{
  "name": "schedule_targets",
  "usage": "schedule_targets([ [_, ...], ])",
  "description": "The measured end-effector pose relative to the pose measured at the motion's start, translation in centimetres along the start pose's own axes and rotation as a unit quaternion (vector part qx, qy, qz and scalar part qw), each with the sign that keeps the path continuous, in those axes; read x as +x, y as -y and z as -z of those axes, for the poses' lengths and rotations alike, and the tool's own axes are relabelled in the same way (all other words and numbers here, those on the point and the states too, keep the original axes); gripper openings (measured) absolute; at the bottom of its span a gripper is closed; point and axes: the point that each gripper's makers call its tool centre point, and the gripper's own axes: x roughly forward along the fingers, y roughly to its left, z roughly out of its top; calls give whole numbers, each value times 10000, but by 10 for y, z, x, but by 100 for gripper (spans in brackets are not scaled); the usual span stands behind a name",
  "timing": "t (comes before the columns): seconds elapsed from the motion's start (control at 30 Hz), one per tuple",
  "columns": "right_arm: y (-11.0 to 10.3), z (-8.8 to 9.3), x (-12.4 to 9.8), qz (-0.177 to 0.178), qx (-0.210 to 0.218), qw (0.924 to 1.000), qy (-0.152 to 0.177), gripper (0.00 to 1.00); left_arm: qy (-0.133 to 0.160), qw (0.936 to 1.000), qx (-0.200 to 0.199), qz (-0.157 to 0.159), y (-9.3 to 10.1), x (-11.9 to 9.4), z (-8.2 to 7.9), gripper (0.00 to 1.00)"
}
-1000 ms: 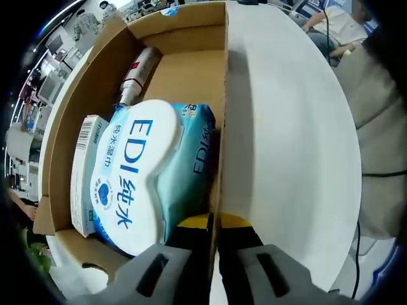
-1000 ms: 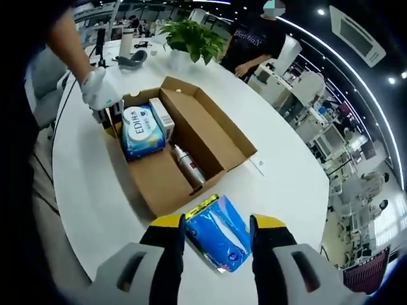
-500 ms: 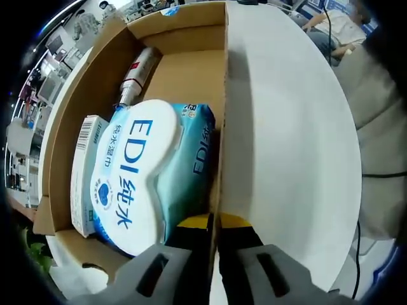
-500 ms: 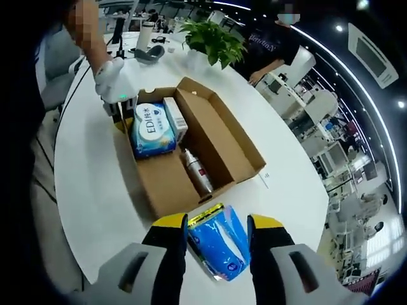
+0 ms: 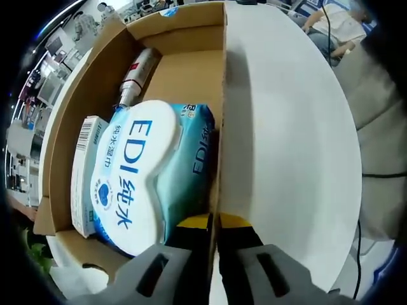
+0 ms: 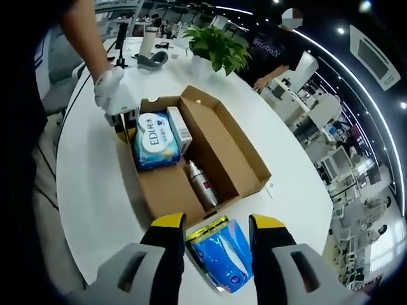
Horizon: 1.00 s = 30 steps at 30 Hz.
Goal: Operate the shoe box by opening the lid, removing the specified soft item, and placing it in the target area until the item is outside and the box remains undamaged.
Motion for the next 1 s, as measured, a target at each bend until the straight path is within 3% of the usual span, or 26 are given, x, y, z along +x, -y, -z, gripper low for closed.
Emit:
schedule_targets([
  [0.23,-5,-6,12,-114,-68,9999,2,37,12,10000,70,-18,0,0,0,1],
  [0.3,-7,-11,12,-124,46,9999,102,37,12,10000,69,-24,1,0,0,1],
  [0.37,-17,-15,17,-354,397,9983,256,40,17,10000,85,-21,0,0,1,1],
  [0.4,-18,-12,21,-378,395,9983,190,42,14,10000,79,-14,0,0,1,1],
  [0.6,-18,-8,32,-279,-29,9996,28,40,13,10000,63,-9,0,0,0,1],
  [0.7,-14,0,37,-195,-443,9985,-240,39,14,10000,48,-5,0,0,0,1],
  [0.83,-17,-6,42,-298,-295,9991,-83,39,14,10000,61,-17,0,0,0,1],
  [1.0,-21,-6,49,-324,-614,9974,-176,39,18,10000,71,-23,0,0,0,1],
])
